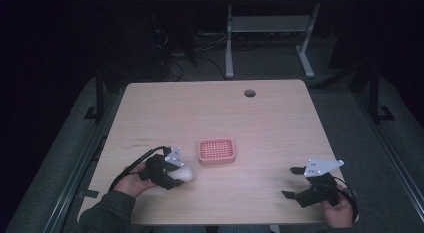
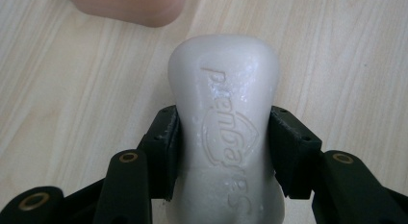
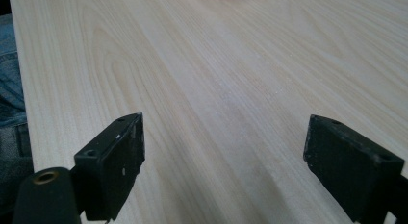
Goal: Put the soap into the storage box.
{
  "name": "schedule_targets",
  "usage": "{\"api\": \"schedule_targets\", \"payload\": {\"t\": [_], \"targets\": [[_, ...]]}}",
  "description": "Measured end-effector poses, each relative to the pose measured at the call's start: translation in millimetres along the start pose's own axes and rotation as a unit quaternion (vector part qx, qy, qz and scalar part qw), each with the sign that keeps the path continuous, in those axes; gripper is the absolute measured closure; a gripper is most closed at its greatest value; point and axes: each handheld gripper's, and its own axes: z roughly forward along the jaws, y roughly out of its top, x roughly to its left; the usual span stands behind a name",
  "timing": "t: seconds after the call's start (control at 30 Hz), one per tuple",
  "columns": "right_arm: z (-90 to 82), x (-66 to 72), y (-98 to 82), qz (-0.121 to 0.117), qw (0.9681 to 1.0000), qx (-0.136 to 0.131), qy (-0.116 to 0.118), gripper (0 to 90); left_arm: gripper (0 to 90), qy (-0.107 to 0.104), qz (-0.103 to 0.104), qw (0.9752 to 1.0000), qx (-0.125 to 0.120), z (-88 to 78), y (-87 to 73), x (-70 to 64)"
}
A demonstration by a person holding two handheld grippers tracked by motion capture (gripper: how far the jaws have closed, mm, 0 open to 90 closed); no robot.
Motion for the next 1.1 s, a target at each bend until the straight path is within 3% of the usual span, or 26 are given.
{"api": "schedule_targets", "payload": {"t": [0.8, 1.1], "targets": [[-2.9, -1.7, -1.6, 0.007, 0.9999, -0.015, 0.000, 14.1, 49.6, 0.002, 0.014, 0.9999, -0.001, -5.6, 22.0, 11.3], [-2.8, -1.7, -2.1, 0.008, 0.9998, -0.017, 0.002, 14.1, 49.6, -0.006, 0.008, 0.9999, -0.009, -4.8, 28.7, 15.7]]}}
